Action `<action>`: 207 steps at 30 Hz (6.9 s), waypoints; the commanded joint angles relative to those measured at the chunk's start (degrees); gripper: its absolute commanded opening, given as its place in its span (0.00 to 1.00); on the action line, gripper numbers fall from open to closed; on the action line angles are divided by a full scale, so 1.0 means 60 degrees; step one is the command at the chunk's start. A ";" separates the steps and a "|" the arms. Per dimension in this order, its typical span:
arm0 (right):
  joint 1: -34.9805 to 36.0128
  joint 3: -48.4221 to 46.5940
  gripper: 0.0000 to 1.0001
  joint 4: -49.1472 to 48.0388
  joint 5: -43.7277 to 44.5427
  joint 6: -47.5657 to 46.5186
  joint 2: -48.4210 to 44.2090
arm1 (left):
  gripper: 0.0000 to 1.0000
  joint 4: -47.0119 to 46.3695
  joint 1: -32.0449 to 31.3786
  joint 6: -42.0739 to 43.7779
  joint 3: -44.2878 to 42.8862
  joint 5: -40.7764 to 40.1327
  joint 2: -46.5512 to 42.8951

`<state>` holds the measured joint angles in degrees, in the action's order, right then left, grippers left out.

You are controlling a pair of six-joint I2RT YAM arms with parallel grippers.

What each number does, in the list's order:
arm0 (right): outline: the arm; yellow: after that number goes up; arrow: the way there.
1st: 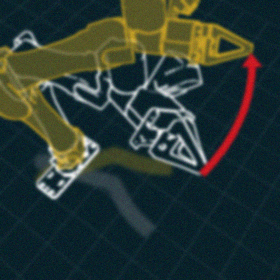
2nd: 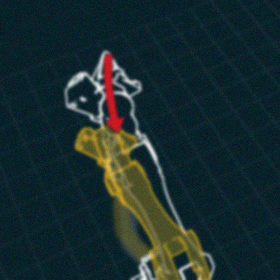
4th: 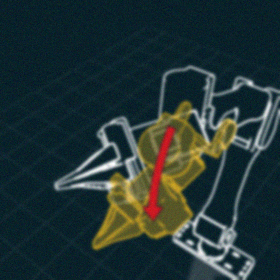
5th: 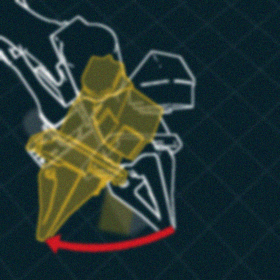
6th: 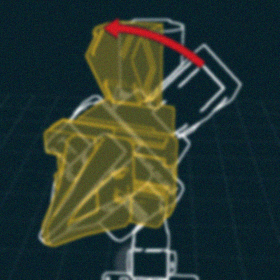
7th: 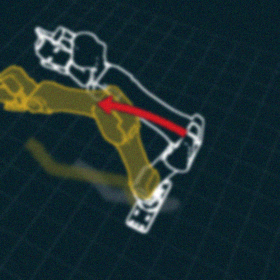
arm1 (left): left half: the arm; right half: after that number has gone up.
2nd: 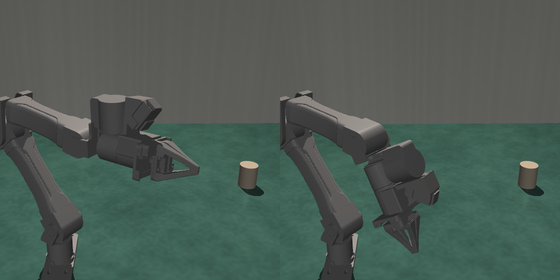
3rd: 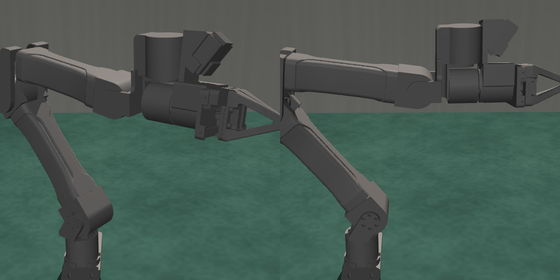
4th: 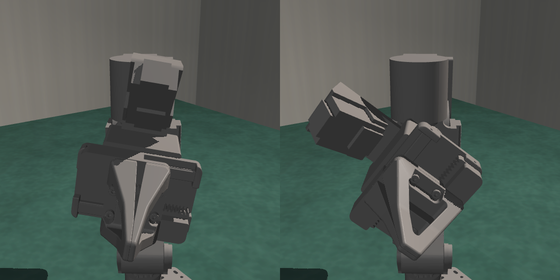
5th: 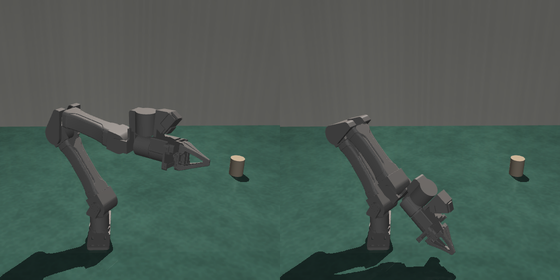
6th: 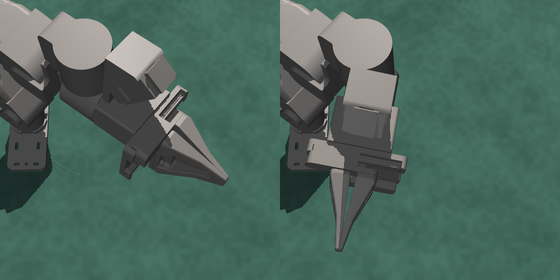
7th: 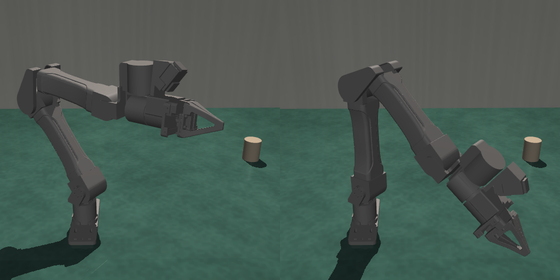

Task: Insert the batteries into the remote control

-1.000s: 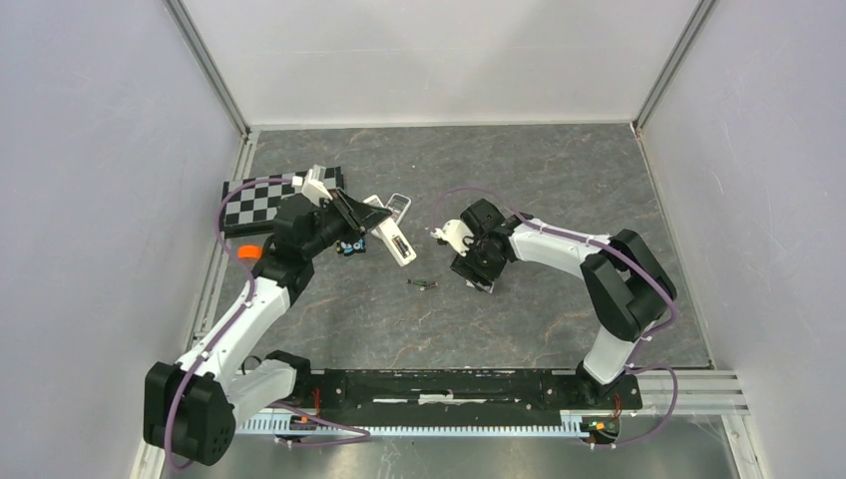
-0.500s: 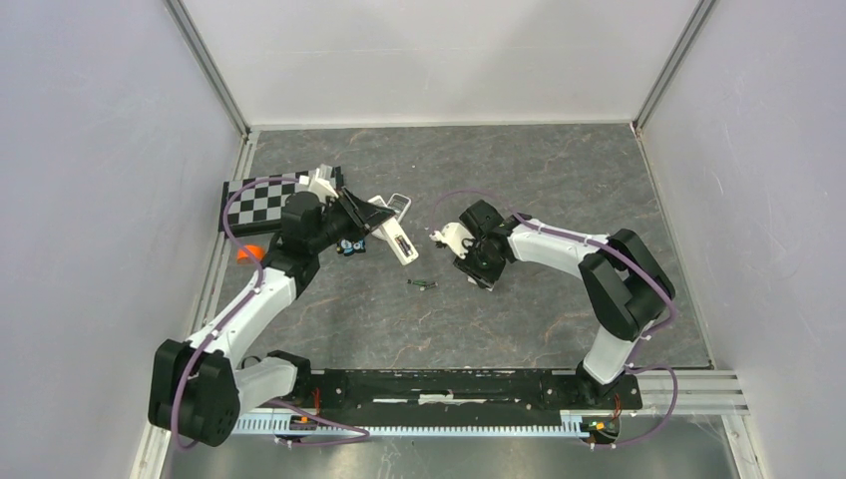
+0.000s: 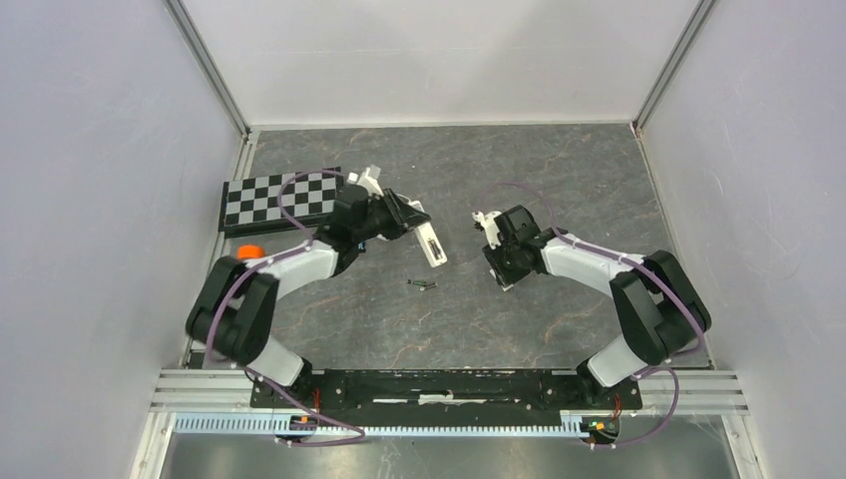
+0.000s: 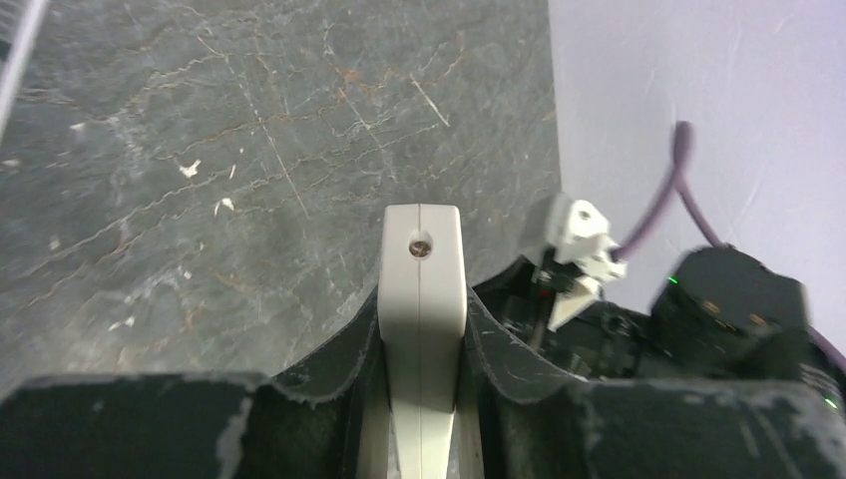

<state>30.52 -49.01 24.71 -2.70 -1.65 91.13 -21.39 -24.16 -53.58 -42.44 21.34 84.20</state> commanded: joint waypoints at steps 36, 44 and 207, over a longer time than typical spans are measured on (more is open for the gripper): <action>-0.0195 0.1548 0.46 0.0212 0.0091 0.1300 -0.0510 | 0.96 0.2858 -0.1495 -0.2448 -0.0591 -0.5066 0.2738; -0.0194 0.1750 0.52 0.0656 0.0884 0.1509 -0.0894 | 1.00 0.4082 -0.1495 -0.1750 -0.0882 -0.5153 0.2154; -0.0644 0.1004 0.84 -0.1893 -0.2176 0.5010 -0.4168 | 0.02 -0.3296 -0.2361 -0.2881 -0.1296 0.1538 0.3275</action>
<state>28.38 -45.71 22.63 -10.37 16.67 71.42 -33.23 -40.47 -64.82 -52.10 30.59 110.32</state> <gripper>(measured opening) 0.837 0.043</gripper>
